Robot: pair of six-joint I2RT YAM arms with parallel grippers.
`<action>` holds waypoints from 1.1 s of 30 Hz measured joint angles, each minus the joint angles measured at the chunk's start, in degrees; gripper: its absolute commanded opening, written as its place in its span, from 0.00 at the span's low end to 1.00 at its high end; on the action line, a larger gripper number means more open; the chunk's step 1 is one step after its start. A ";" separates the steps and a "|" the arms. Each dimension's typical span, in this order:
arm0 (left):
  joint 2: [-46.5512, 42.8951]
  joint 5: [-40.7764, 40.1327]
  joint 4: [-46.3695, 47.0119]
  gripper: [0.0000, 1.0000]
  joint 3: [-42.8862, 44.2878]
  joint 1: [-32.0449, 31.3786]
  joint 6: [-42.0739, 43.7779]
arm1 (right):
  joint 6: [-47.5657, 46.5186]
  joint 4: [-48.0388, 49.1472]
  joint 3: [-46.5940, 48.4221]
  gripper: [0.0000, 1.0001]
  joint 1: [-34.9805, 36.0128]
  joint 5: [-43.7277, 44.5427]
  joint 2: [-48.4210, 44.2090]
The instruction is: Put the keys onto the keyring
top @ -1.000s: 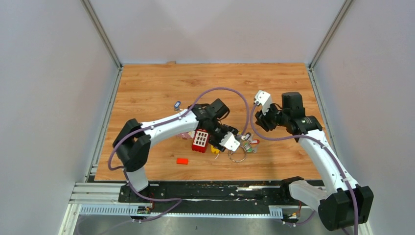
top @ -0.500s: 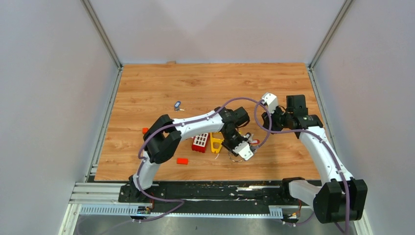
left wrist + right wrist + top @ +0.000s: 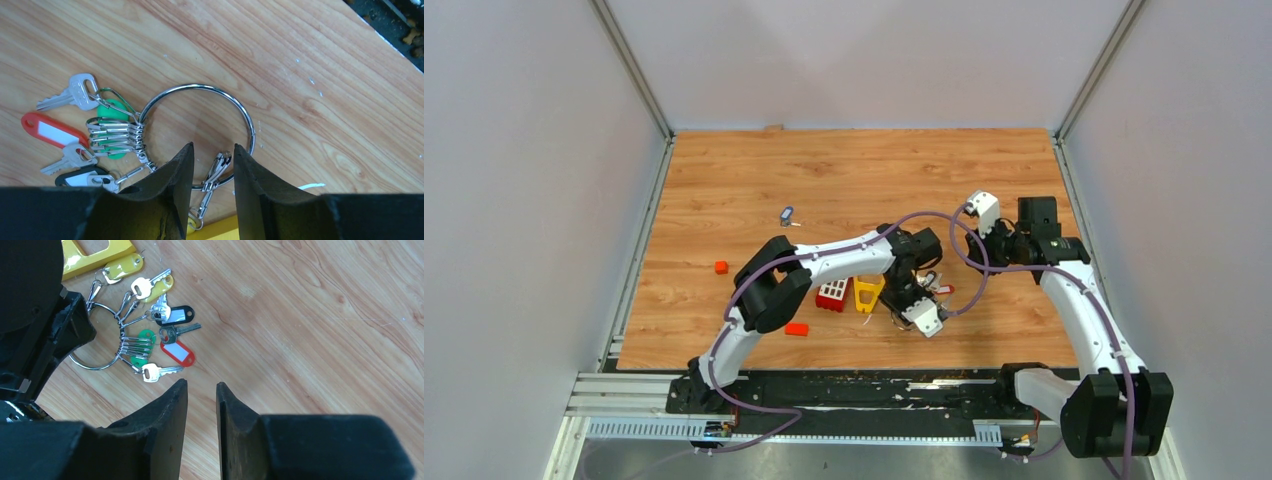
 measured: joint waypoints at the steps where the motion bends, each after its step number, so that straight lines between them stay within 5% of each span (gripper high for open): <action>1: 0.00 -0.31 -0.07 0.42 -0.02 0.09 0.20 | -0.04 -0.04 -0.11 0.28 -0.11 -0.17 0.00; 13: 0.02 -4.48 1.03 0.29 -0.90 0.07 0.55 | -0.39 -1.05 -0.33 0.29 -0.22 -1.38 0.02; 20: 0.02 -5.53 1.68 0.00 -0.90 0.07 0.17 | -0.59 -1.33 -0.33 0.29 -0.22 -1.75 0.24; 26: -0.11 -3.15 2.10 0.00 -0.92 0.94 -2.16 | -0.61 -1.36 -0.33 0.28 -0.22 -1.84 0.24; 33: -6.54 10.78 5.68 0.00 -4.96 8.28 -10.86 | -0.83 -1.38 -0.31 0.29 -0.22 -2.16 -0.37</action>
